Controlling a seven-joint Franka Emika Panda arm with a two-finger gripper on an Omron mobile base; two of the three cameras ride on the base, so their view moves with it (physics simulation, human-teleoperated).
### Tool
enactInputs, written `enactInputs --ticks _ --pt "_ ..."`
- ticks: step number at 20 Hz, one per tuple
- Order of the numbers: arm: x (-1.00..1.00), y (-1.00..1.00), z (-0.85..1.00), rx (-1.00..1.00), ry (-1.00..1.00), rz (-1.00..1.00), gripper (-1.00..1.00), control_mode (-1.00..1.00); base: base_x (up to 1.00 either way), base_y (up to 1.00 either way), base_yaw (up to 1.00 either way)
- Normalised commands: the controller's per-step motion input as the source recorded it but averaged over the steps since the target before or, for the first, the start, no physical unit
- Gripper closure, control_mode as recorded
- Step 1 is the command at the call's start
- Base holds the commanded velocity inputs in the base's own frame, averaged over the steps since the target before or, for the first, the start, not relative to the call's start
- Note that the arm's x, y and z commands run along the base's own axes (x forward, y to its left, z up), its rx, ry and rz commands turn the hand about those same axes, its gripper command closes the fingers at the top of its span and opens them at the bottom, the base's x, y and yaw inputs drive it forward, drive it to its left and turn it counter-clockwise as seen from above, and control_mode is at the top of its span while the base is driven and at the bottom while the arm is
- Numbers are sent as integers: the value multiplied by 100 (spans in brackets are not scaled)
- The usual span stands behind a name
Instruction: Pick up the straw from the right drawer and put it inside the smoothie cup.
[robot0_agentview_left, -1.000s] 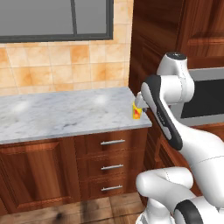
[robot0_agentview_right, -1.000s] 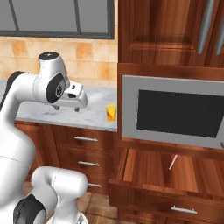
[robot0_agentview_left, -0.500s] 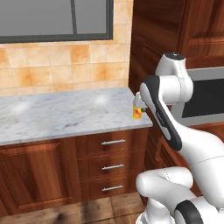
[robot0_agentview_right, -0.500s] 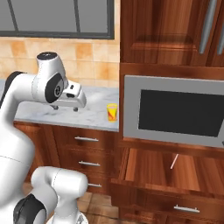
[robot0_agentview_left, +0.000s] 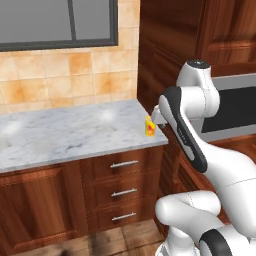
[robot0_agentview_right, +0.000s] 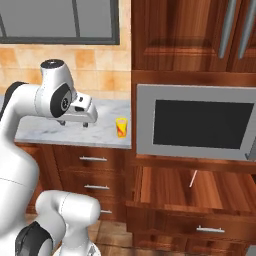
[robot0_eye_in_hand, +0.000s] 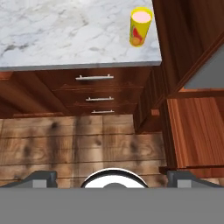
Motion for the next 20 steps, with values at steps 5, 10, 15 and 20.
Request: enactInputs --ticks 5,10,15,20 --pt "0 0 0 0 0 0 -100 100 0 35 -26" --pt "0 0 0 0 0 0 -100 100 1 41 -24" --pt "0 0 0 0 0 0 -100 -100 4 14 -11" --pt "0 0 0 0 0 0 -100 -100 0 0 0"
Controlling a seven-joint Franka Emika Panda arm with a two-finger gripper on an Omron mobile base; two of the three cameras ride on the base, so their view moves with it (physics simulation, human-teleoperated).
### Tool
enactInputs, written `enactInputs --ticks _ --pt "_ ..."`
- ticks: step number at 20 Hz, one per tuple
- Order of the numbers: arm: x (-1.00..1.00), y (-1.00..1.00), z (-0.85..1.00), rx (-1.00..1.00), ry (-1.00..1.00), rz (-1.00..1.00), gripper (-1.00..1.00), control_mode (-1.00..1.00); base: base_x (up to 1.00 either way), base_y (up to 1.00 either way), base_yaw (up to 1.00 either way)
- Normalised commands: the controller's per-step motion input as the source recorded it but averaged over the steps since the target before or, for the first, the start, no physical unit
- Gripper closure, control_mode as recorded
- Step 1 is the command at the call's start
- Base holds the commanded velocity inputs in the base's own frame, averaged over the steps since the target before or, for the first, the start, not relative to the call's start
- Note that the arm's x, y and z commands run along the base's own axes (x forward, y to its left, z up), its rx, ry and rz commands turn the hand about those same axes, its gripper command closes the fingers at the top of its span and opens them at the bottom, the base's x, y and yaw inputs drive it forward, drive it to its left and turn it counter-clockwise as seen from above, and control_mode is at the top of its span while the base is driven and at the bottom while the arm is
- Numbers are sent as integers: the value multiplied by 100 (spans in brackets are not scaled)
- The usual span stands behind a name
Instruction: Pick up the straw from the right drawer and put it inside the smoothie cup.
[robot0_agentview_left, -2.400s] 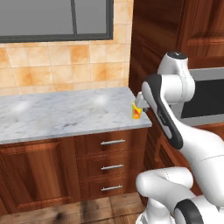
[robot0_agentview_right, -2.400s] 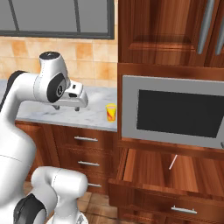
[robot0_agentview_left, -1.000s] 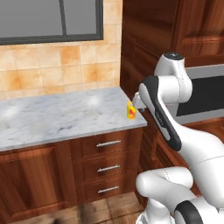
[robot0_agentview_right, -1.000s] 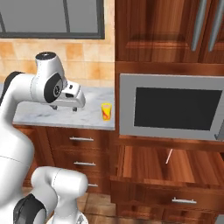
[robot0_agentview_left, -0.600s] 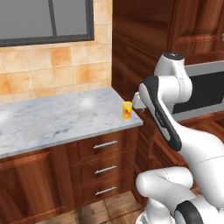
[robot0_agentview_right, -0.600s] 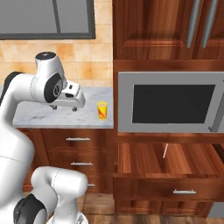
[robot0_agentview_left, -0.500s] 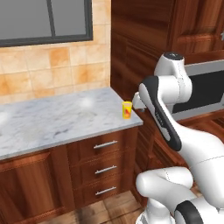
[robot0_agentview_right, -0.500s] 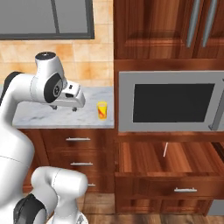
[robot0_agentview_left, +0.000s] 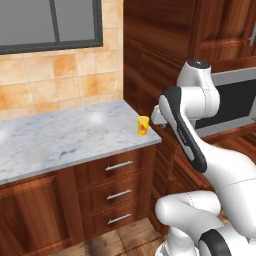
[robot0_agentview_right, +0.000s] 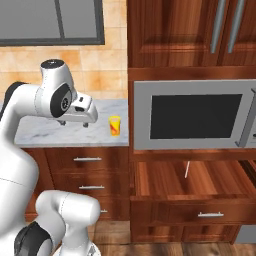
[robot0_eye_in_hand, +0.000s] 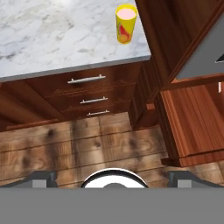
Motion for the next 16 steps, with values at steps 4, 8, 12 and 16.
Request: enactInputs --ticks 4,8,12,16 --pt "-2 0 0 0 0 0 -100 -100 0 0 0" --pt "-27 -64 0 6 1 -24 -100 -100 0 0 0" --pt "-37 -100 -6 12 4 -42 -100 -100 0 0 0" --pt "-43 -100 -10 6 3 -40 -100 -100 0 0 0"
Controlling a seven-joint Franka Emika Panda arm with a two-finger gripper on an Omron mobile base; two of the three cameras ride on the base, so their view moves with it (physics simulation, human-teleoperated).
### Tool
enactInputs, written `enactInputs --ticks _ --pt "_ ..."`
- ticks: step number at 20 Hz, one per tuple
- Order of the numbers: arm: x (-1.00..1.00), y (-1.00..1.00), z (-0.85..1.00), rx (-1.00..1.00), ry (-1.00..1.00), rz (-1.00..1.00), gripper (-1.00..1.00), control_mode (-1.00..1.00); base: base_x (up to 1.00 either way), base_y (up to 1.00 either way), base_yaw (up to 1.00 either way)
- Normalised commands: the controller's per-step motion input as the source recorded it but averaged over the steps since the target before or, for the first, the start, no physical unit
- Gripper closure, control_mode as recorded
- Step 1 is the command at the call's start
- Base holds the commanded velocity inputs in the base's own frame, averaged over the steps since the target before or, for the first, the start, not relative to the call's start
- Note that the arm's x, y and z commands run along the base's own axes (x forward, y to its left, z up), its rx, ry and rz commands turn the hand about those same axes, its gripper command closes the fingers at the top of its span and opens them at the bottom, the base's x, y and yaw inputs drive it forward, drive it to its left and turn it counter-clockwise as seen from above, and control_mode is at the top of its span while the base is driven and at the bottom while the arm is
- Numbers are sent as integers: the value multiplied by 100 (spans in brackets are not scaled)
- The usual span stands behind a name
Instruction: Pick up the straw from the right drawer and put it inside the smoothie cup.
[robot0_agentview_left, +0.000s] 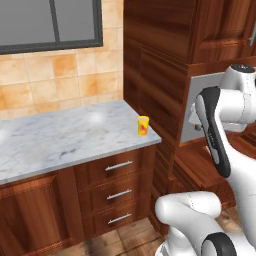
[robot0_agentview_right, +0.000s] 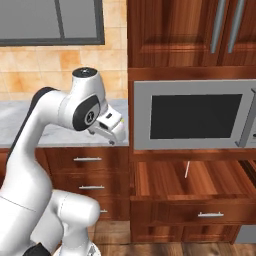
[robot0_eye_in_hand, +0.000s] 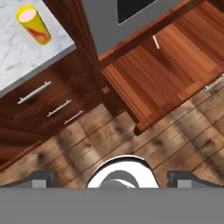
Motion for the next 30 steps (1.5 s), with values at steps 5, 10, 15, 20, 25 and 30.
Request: enactInputs --ticks 5,10,15,20,25,30 --pt "-48 -100 -12 4 3 -38 -100 -100 0 0 0" --pt "-39 -100 -25 0 1 -33 -100 -100 0 0 0" --pt "-14 -100 -16 1 3 -28 -100 -100 0 0 0" --pt "1 -100 -31 0 7 -22 -100 -100 0 0 0" --pt "2 -96 -55 5 1 -2 -100 -100 0 0 0" --pt "5 -54 -23 10 0 0 -100 -100 0 0 0"
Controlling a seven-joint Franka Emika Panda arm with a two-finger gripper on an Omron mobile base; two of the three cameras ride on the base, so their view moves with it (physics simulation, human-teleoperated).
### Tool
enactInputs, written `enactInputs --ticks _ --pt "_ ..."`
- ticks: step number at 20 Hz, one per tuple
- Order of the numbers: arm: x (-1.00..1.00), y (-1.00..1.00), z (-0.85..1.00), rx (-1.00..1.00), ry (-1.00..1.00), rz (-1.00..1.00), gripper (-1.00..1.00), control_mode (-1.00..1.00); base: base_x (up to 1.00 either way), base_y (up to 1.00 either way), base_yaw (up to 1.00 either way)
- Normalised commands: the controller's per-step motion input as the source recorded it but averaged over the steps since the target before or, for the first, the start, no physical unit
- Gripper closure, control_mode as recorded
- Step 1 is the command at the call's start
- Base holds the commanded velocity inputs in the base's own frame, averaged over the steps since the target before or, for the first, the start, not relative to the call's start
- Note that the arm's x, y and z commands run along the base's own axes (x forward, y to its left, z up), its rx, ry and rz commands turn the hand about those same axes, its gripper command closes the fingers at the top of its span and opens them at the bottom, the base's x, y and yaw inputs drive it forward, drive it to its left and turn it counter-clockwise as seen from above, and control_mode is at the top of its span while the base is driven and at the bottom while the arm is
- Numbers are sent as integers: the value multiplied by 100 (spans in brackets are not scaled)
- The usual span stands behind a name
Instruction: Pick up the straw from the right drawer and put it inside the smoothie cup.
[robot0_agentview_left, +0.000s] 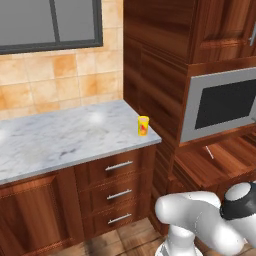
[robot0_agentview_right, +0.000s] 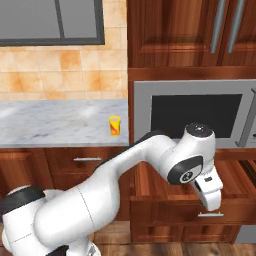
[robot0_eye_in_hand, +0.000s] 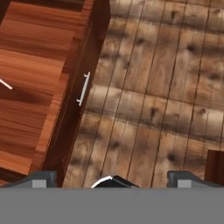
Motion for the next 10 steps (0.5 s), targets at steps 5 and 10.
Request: enactInputs --ticks 5,10 --pt "28 -25 -28 12 0 0 -100 -100 0 0 0" --pt "77 0 -75 4 0 -5 -100 -100 0 0 0"
